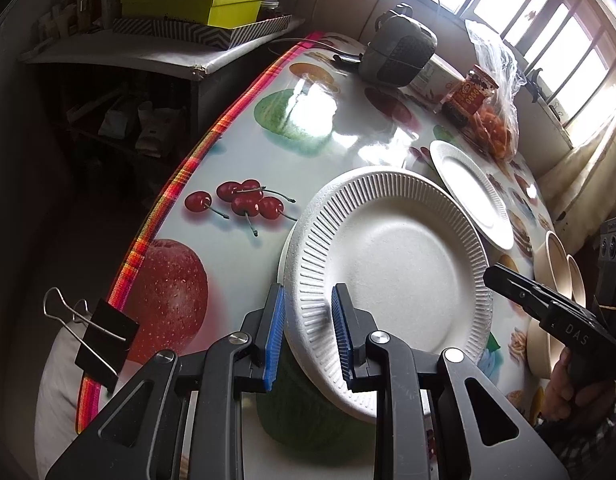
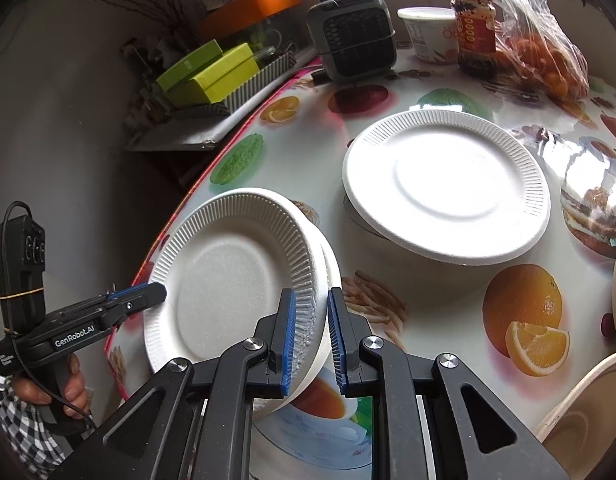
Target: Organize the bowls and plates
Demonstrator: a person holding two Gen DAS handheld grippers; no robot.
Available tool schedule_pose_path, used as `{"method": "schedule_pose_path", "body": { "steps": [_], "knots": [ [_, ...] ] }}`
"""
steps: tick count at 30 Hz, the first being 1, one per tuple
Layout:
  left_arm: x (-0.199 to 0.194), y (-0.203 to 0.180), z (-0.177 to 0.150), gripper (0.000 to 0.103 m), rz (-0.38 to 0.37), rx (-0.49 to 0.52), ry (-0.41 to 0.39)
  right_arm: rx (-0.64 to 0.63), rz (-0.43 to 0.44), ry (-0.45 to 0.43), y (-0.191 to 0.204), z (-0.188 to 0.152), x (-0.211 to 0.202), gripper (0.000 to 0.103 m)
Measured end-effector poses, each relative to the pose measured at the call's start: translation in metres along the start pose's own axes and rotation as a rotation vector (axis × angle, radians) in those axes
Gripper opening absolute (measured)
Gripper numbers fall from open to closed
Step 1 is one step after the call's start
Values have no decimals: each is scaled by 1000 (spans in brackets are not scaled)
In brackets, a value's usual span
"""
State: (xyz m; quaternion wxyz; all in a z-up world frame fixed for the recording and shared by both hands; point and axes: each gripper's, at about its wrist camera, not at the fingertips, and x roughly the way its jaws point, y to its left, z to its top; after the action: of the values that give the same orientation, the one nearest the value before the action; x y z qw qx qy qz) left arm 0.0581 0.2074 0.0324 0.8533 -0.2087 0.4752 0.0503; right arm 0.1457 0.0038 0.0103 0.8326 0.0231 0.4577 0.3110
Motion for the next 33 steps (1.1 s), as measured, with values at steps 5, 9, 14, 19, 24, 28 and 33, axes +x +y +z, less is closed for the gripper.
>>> {"method": "schedule_pose_path", "body": {
  "steps": [5, 9, 14, 19, 24, 28, 33],
  "knots": [
    [2, 0, 0, 25, 6, 0, 6, 7, 0, 7, -2, 0, 3, 17],
    [4, 0, 0, 25, 8, 0, 11, 3, -4, 11, -2, 1, 5, 17],
    [6, 0, -1, 25, 11, -3, 15, 3, -9, 17, -2, 0, 8, 17],
    [7, 0, 0, 25, 16, -2, 16, 1, -12, 23, -1, -1, 10, 17],
    [8, 1, -1, 25, 16, -4, 17, -2, -14, 27, -2, -2, 11, 17],
    [8, 2, -1, 25, 16, -7, 18, -2, -15, 27, -2, -2, 12, 17],
    [7, 1, 0, 25, 16, -10, 19, -3, -16, 27, -2, -1, 13, 17]
  ]
}}
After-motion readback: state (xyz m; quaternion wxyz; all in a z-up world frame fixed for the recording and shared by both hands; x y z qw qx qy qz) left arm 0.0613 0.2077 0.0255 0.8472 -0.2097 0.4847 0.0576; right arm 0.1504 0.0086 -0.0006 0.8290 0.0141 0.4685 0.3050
